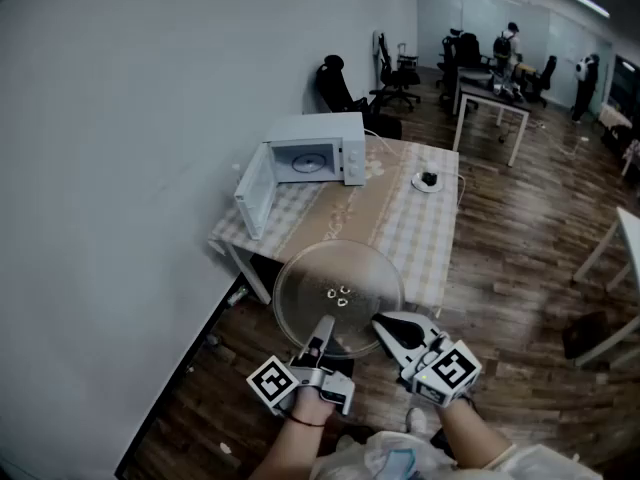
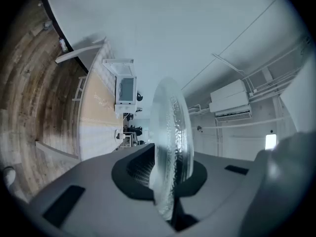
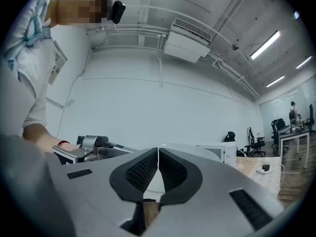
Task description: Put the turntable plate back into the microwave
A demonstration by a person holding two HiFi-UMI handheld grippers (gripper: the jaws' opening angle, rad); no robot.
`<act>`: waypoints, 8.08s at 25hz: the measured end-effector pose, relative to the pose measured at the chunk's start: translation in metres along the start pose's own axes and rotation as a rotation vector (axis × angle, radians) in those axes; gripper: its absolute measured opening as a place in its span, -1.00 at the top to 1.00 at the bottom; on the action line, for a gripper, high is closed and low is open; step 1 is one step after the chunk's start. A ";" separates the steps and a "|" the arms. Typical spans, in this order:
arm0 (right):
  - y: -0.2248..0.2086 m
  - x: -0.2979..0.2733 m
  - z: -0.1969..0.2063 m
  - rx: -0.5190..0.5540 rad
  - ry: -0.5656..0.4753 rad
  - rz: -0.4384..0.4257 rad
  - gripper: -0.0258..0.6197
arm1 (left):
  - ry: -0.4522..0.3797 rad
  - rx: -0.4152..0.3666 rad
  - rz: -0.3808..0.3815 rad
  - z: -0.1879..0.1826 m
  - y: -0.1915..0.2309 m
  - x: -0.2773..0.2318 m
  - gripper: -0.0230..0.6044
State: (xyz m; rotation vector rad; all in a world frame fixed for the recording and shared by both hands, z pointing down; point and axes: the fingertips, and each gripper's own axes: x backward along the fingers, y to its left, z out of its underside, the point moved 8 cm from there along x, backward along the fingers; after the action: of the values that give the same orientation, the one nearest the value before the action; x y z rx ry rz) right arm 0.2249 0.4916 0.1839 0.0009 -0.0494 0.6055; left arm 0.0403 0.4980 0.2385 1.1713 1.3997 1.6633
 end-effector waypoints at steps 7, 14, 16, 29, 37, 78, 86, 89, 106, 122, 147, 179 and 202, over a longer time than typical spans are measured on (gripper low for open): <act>-0.001 -0.002 0.002 0.009 0.009 -0.011 0.81 | -0.013 0.031 -0.003 0.000 0.006 0.001 0.86; 0.004 0.000 0.003 0.005 0.013 -0.020 0.81 | -0.023 0.041 -0.005 0.001 0.008 0.009 0.86; 0.004 -0.001 0.005 0.007 0.018 -0.024 0.81 | -0.030 0.045 -0.005 0.001 0.011 0.010 0.86; 0.009 -0.002 0.014 -0.017 0.009 -0.027 0.80 | -0.027 0.031 -0.008 0.000 0.017 0.015 0.86; 0.008 0.003 0.016 -0.040 0.005 -0.008 0.80 | -0.018 0.028 -0.016 0.002 0.019 0.015 0.86; 0.031 -0.024 0.022 -0.053 0.011 0.007 0.80 | 0.000 0.023 -0.014 -0.029 0.016 0.031 0.86; -0.001 -0.053 0.024 -0.056 0.008 -0.030 0.80 | -0.018 0.018 -0.028 -0.050 0.025 -0.002 0.86; -0.019 -0.063 0.023 -0.046 0.015 -0.037 0.80 | -0.021 0.027 -0.024 -0.056 0.029 -0.021 0.86; -0.124 -0.133 0.037 -0.063 0.024 -0.084 0.80 | -0.024 0.025 -0.059 -0.100 0.066 -0.131 0.86; -0.216 -0.175 0.042 -0.084 0.049 -0.143 0.80 | -0.050 0.025 -0.082 -0.120 0.085 -0.220 0.86; -0.293 -0.293 0.071 -0.049 0.110 -0.170 0.80 | -0.076 0.073 -0.057 -0.214 0.144 -0.307 0.86; -0.372 -0.438 0.151 0.021 0.193 -0.184 0.80 | 0.002 0.074 -0.073 -0.342 0.250 -0.408 0.86; -0.427 -0.479 0.202 0.181 0.332 -0.219 0.80 | -0.018 0.066 -0.061 -0.368 0.312 -0.464 0.86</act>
State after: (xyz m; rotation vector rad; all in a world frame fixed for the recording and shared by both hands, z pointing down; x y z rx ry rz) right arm 0.0657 -0.1352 0.3694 0.0803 0.3237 0.3838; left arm -0.1034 -0.1265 0.4333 1.1661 1.4748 1.5718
